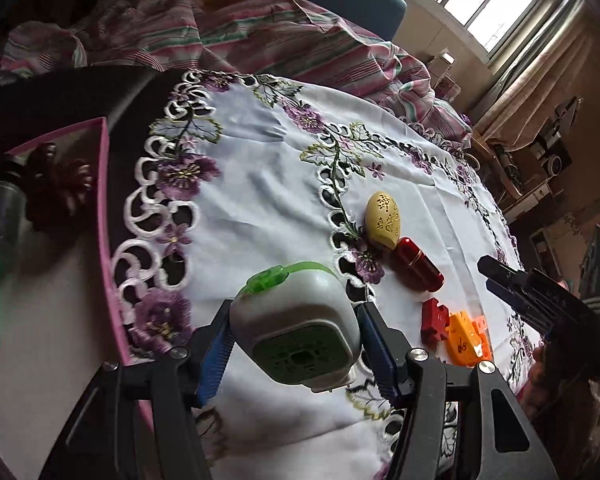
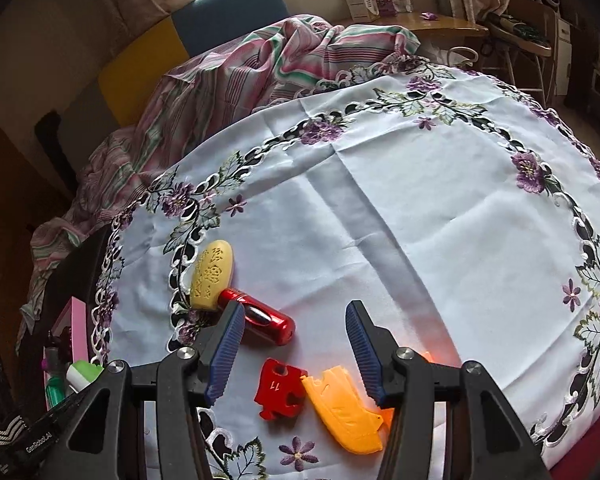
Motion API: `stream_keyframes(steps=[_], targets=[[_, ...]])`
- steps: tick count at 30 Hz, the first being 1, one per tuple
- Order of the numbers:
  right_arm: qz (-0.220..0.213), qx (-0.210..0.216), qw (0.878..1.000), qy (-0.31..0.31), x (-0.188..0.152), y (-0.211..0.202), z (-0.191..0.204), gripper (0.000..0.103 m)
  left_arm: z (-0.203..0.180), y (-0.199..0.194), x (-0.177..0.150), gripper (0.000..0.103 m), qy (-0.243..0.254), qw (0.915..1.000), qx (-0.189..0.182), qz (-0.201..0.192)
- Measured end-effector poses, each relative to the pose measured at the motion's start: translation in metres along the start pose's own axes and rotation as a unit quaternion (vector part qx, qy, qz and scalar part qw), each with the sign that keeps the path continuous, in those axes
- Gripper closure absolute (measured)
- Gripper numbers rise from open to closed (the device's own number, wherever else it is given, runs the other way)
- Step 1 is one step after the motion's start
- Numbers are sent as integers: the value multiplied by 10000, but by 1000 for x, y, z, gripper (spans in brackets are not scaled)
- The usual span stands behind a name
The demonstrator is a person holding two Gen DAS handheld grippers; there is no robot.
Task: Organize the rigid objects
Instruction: 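Carry the plug device toward the tray with the left gripper while the right gripper grasps the yellow egg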
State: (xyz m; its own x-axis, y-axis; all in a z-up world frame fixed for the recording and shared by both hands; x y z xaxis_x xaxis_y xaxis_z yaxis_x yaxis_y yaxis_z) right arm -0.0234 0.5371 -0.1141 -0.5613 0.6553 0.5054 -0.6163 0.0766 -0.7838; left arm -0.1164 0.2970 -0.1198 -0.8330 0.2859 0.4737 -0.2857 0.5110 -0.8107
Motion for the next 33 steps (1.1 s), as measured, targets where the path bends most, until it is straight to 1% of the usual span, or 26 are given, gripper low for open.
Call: stream_keyframes(steps=[3,7,10,14,16,17,18,19,20,21,22,25,27,31,33], targets=[[140,113,9997,-179,0,8,16,50,12,-21,-8,42,54,9999,9,-129],[239,65,9989,-396,12,28,38,50,20,-45,-15,42,114,9994,-48,-310],[355,40,9981,-500,22,49,52,50,26,-55,-18,42,68,9992,-99,-368],[577,-122,9966,-574,30,84,65,50,35,-67,-22,42,60,9989,-74,-463],[793,-231,9946,-624,27,104,69,50,41,-74,-23,42,24,9987,-65,-514],[905,-292,9931,-682,24,112,70,51,44,-77,-24,42,10,9986,-83,-515],[1004,-386,9908,-821,20,120,73,59,47,-80,-25,42,-20,9985,-67,-542],[1045,-420,9888,-983,16,126,77,61,51,-82,-26,42,-45,9984,-40,-571],[1078,-420,9873,-1088,12,128,81,68,54,-85,-27,42,-64,9982,-27,-588],[1074,-450,9858,-1208,9,129,85,72,58,-87,-28,42,-93,9981,-11,-606],[1062,-464,9846,-1307,8,128,88,72,62,-89,-29,42,-122,9980,15,-621],[1073,-298,9827,-1478,1,120,99,73,72,-91,-33,42,-233,9977,62,-632],[1019,-195,9793,-1735,-4,110,109,74,78,-93,-35,42,-299,9974,90,-648],[1172,250,9709,-2073,-28,92,129,75,87,-97,-40,42,-359,9969,158,-676],[1328,528,9660,-2154,-46,83,136,75,92,-100,-44,42,-396,9967,166,-684]])
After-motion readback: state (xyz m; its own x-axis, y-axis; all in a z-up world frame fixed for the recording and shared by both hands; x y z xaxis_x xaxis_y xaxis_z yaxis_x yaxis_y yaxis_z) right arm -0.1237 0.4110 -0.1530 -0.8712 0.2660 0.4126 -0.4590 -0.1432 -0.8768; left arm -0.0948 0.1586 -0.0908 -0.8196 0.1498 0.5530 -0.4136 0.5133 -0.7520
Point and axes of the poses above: each gripper's, at about its wrist camera, not at the fingertips, and y roughly the way its jaws point, z to its left, x to its top, the point moved 7 cm from there along y, roughly the way its jaws point, and after that the axes turned 2 degrees about x, right-handed, at the moved point
